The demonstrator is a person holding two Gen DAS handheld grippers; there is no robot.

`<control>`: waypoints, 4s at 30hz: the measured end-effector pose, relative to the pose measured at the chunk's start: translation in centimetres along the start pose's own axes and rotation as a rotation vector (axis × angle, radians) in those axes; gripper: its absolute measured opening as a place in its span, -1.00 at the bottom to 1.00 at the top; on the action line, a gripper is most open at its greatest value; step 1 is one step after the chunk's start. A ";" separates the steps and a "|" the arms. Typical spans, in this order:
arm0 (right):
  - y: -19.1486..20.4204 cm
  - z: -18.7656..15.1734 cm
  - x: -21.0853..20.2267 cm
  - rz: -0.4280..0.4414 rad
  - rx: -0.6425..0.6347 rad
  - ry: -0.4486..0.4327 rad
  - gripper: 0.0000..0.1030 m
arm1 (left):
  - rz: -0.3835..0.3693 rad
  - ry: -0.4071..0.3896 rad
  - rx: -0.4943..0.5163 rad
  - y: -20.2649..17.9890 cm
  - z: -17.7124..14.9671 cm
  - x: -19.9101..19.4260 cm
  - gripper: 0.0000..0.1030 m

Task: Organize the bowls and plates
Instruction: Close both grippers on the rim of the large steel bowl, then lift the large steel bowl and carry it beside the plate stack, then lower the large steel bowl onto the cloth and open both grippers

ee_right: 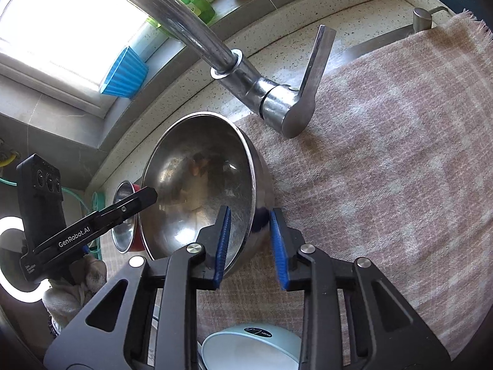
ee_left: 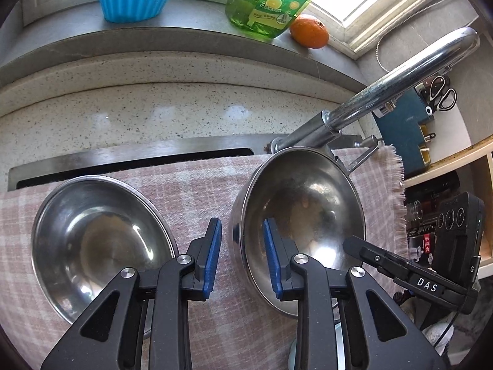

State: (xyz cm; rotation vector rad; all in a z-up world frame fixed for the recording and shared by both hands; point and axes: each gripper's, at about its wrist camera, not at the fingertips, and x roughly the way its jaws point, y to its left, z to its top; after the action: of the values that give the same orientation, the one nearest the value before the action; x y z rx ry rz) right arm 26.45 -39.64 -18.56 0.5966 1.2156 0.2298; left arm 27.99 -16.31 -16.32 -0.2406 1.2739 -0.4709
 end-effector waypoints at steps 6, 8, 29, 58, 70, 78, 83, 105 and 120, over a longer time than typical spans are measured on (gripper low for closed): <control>0.5 0.3 0.2 -0.016 -0.006 0.000 -0.61 | 0.005 -0.001 0.009 -0.2 -0.1 0.2 -0.66; 0.6 0.1 -0.1 -0.018 -0.011 0.000 -0.61 | 0.006 -0.003 0.009 -0.2 -0.1 0.0 -0.66; 7.5 -4.5 -4.7 0.062 -0.150 -0.009 -0.61 | -0.033 -0.140 -0.045 2.4 -4.1 -9.0 -0.66; 22.8 -18.8 2.8 0.194 -0.468 0.277 -0.61 | 0.091 -0.321 -0.360 15.6 -19.9 -21.4 -0.66; 25.5 -22.6 7.3 0.176 -0.553 0.385 -0.61 | 0.134 -0.319 -0.496 19.4 -25.2 -21.9 -0.66; 26.2 -24.3 9.1 0.149 -0.587 0.415 -0.61 | 0.147 -0.292 -0.555 21.1 -27.5 -20.9 -0.66; 26.1 -24.6 9.4 0.141 -0.598 0.421 -0.61 | 0.146 -0.280 -0.570 21.4 -28.0 -20.6 -0.66; 26.1 -23.1 6.1 0.183 -0.608 0.320 0.09 | 0.178 -0.288 -0.539 20.9 -27.1 -21.7 -0.49; 22.4 -14.4 0.1 0.145 -0.479 0.092 0.62 | 0.152 -0.316 -0.405 17.6 -20.3 -21.7 -0.01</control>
State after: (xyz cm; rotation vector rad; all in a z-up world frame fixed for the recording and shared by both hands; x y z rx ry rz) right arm 16.40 -16.74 -9.57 0.2565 1.1530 0.6556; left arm 7.50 11.04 -10.95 -0.5332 1.0573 -0.0353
